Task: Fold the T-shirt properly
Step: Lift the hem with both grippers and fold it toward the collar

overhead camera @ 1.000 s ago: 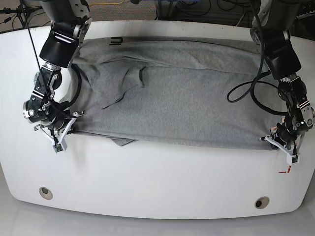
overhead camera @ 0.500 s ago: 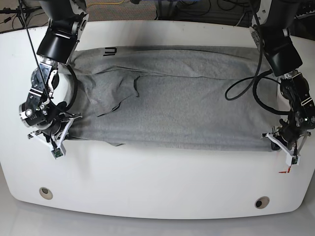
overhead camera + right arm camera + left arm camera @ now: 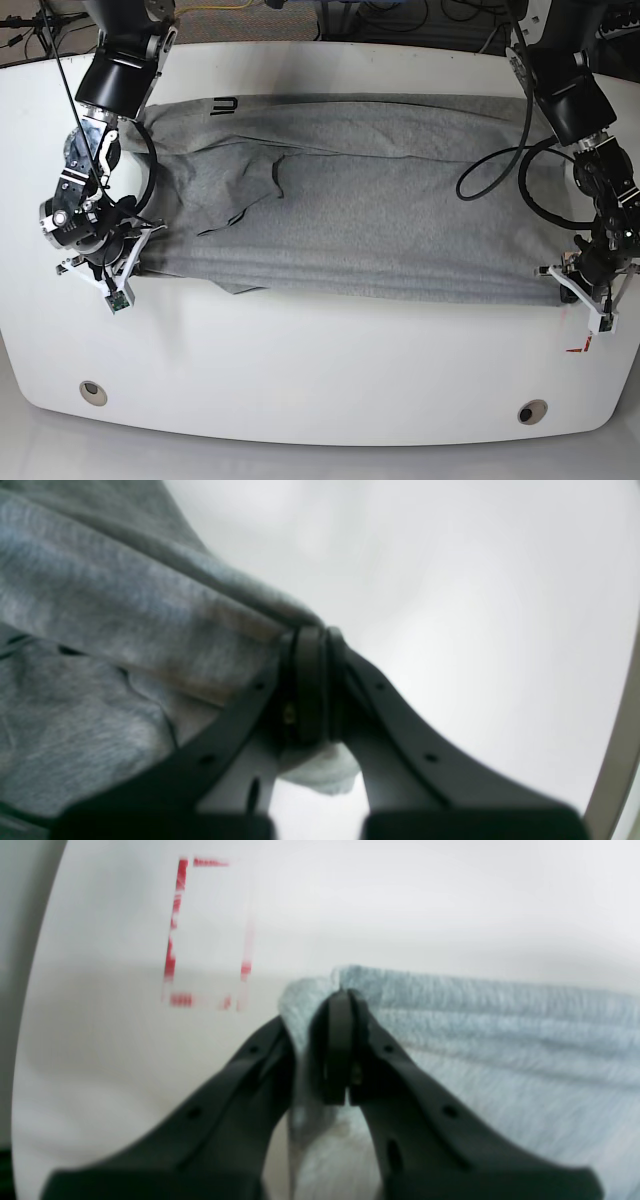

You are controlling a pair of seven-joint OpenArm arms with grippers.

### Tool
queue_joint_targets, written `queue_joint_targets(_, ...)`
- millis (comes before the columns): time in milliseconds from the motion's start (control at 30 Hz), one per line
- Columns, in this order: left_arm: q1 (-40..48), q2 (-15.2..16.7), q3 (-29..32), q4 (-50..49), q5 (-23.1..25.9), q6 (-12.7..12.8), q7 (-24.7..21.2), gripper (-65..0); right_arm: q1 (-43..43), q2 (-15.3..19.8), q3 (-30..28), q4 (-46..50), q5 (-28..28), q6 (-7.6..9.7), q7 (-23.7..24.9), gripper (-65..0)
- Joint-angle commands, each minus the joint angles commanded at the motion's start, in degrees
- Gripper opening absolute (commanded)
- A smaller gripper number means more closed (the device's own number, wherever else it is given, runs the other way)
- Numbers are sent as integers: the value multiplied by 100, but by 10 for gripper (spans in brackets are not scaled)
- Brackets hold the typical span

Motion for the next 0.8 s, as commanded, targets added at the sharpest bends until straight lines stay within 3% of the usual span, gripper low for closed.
queue_joint_targets(200, 273, 26, -141, 589, 0, -413, 809, -612, -290, 0, 0, 360, 0, 0, -246, -650)
queue_joint_targets(500, 949, 35, -519, 1433, 0, -747, 1662, -610, -809, 0, 35, 1187, 0, 0, -765, -650)
queue_joint_targets(800, 1820, 26, -782, 1943, 9, -1213, 1908, -608, -1398, 0, 35, 1662, 0, 0, -844, -650)
